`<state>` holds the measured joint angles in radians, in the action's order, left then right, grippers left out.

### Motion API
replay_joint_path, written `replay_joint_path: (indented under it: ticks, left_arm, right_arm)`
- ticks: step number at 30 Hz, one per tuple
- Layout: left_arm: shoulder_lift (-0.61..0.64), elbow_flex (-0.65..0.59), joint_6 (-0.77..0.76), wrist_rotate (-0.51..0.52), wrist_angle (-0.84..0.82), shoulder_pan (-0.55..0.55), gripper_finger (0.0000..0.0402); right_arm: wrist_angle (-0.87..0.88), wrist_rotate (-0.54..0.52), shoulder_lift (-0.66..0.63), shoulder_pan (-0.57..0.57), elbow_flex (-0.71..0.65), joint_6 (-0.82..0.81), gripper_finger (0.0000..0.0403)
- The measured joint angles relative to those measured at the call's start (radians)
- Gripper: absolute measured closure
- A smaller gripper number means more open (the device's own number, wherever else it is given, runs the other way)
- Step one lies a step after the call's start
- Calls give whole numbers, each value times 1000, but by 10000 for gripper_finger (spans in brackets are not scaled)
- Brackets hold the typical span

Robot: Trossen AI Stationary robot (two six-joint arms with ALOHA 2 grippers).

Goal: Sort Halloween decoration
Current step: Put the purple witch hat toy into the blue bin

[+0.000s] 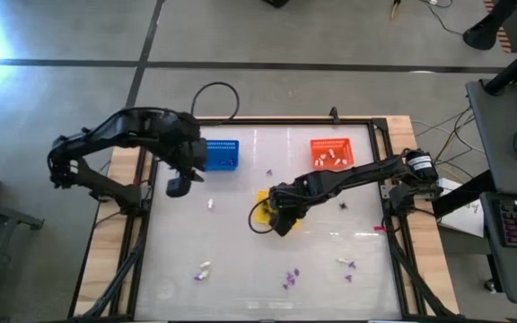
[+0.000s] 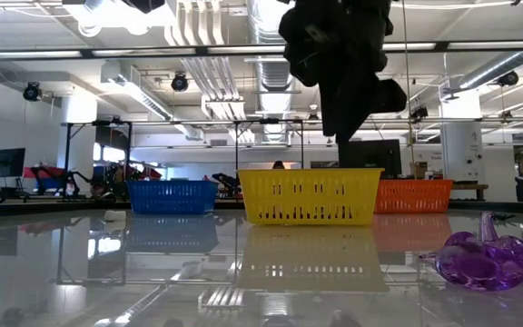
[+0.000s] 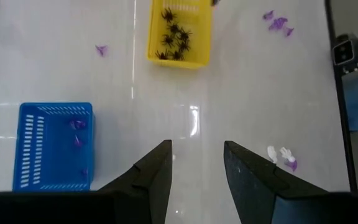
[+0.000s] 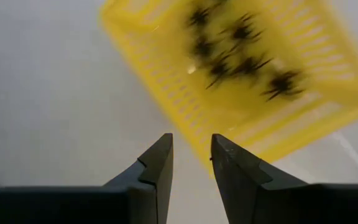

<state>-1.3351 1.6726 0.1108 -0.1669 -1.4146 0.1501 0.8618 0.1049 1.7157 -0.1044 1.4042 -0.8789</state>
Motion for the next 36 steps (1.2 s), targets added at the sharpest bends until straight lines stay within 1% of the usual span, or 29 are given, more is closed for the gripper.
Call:
replay_joint_path:
  ticks: [2,8,13,16,21,24,27,32,36]
  left_arm:
    - [-27,0,4,0,-3,-1,274]
    - [-72,0,35,0,-14,-15,274]
    - [-77,0,15,0,-15,-51,274]
    - [-77,0,8,0,-15,-77,274]
    - [-75,0,7,-1,-14,-106,274]
    - [-75,0,-8,-1,-13,-113,274]
    - [-75,0,-23,-1,-13,-115,274]
    - [-75,0,-28,0,-13,-115,274]
    - [-74,0,-44,-1,-16,-117,274]
  right_arm:
    - [4,34,0,-11,12,-12,306]
    - [42,25,-6,-83,64,-83,312]
    - [67,-51,-6,-198,75,-197,305]
    - [75,-67,-6,-268,61,-301,301]
    - [73,-130,-6,-354,51,-465,298]
    - [72,-139,-6,-378,51,-538,300]
    - [68,-142,-1,-392,51,-577,299]
    - [43,-139,24,-402,36,-574,298]
    - [22,-131,70,-402,33,-560,295]
